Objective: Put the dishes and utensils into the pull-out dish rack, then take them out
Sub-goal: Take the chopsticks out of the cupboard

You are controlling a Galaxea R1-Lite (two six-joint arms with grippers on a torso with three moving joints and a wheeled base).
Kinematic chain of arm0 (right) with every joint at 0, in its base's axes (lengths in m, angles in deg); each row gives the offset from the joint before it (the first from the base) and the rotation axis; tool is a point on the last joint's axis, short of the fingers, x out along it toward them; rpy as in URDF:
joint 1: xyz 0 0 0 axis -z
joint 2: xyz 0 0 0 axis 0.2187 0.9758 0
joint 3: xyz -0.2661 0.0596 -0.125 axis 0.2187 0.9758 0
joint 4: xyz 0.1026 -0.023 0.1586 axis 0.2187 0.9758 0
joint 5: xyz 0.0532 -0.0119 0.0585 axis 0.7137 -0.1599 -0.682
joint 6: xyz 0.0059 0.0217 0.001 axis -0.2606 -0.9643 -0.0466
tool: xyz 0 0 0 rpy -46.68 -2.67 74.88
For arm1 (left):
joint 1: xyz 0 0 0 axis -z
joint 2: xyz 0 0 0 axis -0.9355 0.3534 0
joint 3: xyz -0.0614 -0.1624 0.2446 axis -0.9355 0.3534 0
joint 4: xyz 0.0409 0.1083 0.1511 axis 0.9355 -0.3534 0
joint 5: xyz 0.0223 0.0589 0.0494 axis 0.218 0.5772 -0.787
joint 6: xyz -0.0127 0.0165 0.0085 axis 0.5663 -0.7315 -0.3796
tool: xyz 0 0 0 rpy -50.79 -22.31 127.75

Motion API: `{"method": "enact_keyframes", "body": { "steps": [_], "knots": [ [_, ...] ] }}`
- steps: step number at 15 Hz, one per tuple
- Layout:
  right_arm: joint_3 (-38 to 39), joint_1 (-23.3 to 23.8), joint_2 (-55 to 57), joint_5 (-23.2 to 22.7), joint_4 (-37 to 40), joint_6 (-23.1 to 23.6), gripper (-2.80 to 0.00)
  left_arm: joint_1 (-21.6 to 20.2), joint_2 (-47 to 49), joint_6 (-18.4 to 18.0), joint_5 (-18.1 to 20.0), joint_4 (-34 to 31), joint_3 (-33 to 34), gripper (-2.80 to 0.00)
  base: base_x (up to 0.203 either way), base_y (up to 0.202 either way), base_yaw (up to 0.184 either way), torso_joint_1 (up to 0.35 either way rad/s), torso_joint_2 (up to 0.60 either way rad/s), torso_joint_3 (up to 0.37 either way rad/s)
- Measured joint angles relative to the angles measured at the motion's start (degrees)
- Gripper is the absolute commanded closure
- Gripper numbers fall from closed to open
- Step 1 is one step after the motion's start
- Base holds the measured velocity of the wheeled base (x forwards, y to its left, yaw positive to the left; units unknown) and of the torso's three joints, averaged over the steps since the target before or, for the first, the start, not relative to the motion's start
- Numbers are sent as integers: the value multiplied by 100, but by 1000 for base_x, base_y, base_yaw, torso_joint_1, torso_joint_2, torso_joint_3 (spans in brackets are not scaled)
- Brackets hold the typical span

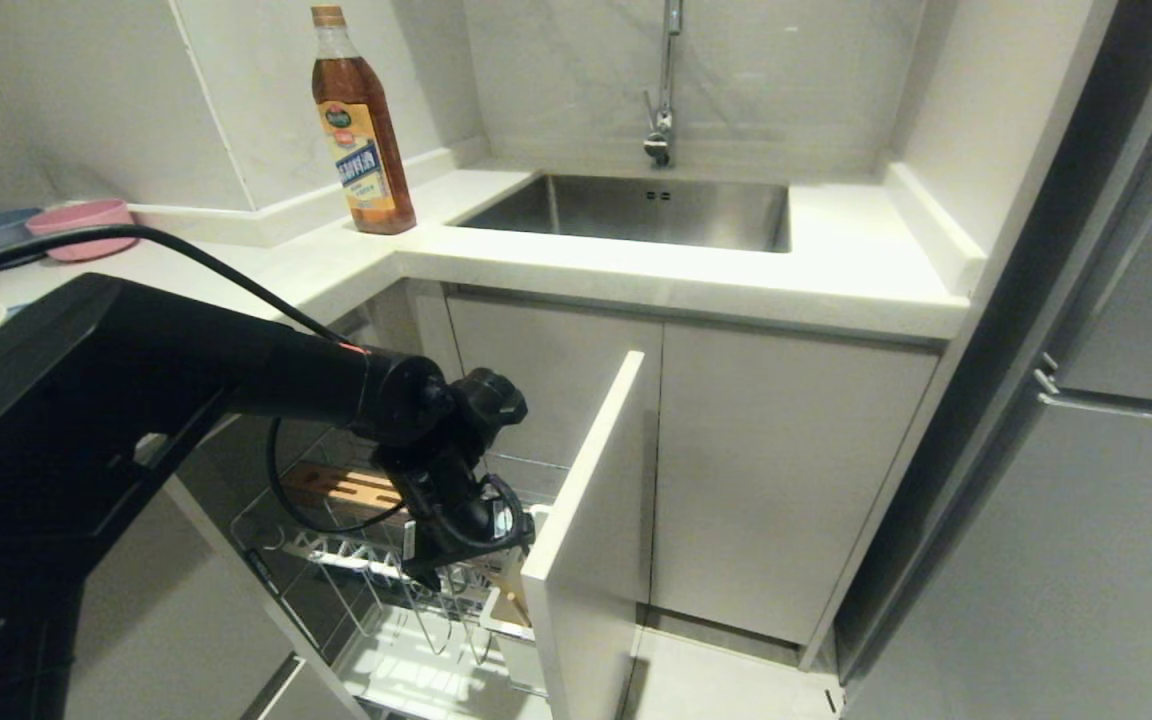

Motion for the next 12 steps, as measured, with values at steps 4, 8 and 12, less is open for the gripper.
{"method": "enact_keyframes", "body": {
  "steps": [4,8,12],
  "knots": [
    [0,0,0,-1,0,-4,0,13,20,2,3,-21,0,-280,0,0,0,0,0,0],
    [0,0,0,-1,0,-1,0,50,20,11,3,-40,11,-280,0,0,0,0,0,0],
    [0,0,0,1,0,-1,0,57,41,13,-3,-35,18,0,0,0,0,0,0,0]
  ]
}}
